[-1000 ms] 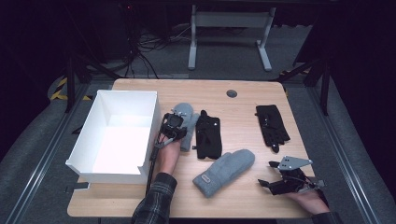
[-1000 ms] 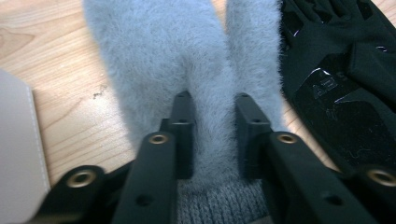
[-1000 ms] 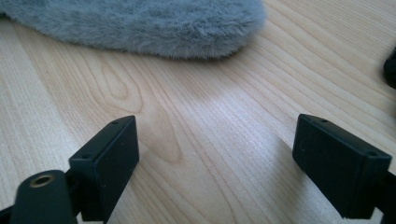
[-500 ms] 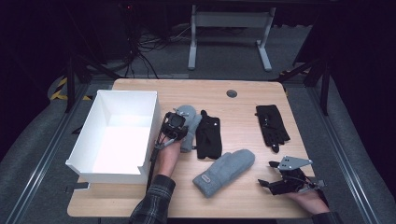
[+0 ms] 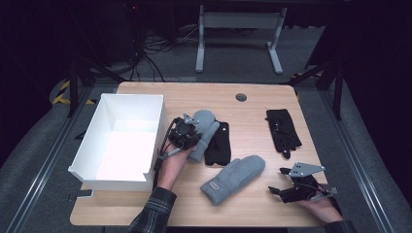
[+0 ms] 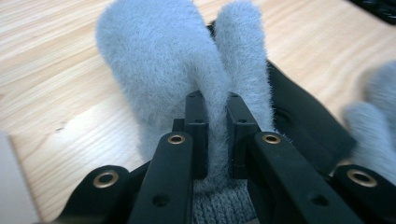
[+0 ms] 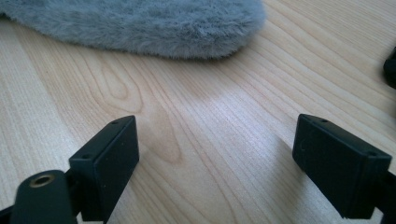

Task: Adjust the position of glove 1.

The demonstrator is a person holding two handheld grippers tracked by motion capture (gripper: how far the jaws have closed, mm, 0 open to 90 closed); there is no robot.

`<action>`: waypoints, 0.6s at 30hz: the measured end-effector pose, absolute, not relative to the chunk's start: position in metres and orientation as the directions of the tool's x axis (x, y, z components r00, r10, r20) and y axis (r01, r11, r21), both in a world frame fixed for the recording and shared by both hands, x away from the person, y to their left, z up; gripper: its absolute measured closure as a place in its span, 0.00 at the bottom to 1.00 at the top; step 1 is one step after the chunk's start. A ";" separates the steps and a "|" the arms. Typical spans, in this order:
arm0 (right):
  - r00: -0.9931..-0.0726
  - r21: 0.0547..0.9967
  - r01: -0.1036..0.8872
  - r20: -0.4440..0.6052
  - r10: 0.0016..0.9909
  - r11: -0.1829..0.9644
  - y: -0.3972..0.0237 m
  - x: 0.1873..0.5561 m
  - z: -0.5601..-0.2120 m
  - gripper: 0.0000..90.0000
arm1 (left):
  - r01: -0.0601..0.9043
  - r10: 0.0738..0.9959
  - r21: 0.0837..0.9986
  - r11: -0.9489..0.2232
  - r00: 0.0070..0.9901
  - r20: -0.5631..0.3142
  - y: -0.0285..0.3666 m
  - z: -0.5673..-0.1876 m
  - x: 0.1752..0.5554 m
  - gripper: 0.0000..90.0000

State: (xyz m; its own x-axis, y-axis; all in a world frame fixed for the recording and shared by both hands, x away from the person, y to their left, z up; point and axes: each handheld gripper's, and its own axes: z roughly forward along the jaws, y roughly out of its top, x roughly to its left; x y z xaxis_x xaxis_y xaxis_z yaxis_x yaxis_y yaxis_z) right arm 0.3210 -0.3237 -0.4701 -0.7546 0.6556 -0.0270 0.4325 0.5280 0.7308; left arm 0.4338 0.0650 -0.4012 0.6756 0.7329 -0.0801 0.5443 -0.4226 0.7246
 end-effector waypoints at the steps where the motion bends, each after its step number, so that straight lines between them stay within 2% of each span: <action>1: -0.755 0.731 0.432 -0.027 0.656 0.528 -0.324 0.321 -0.470 0.16 | 0.538 0.722 0.726 -0.429 0.687 -0.083 0.063 -0.401 0.432 0.92; 11: -0.754 0.731 0.433 -0.027 0.656 0.528 -0.324 0.321 -0.470 0.16 | 0.397 0.561 0.730 -0.557 0.828 -0.022 0.041 -0.400 0.406 0.92; 18: -0.754 0.730 0.434 -0.026 0.656 0.528 -0.324 0.321 -0.470 0.16 | 0.334 0.470 0.715 -0.614 0.882 -0.009 0.033 -0.414 0.400 0.92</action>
State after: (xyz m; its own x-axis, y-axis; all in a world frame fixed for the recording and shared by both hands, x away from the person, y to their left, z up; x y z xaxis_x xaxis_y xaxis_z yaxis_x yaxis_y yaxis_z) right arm 0.3209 -0.3236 -0.4701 -0.7539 0.6564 -0.0265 0.4338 0.5277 0.7303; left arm 0.4000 0.0330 -0.4137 0.8825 0.4703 -0.0087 0.3343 -0.6142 0.7149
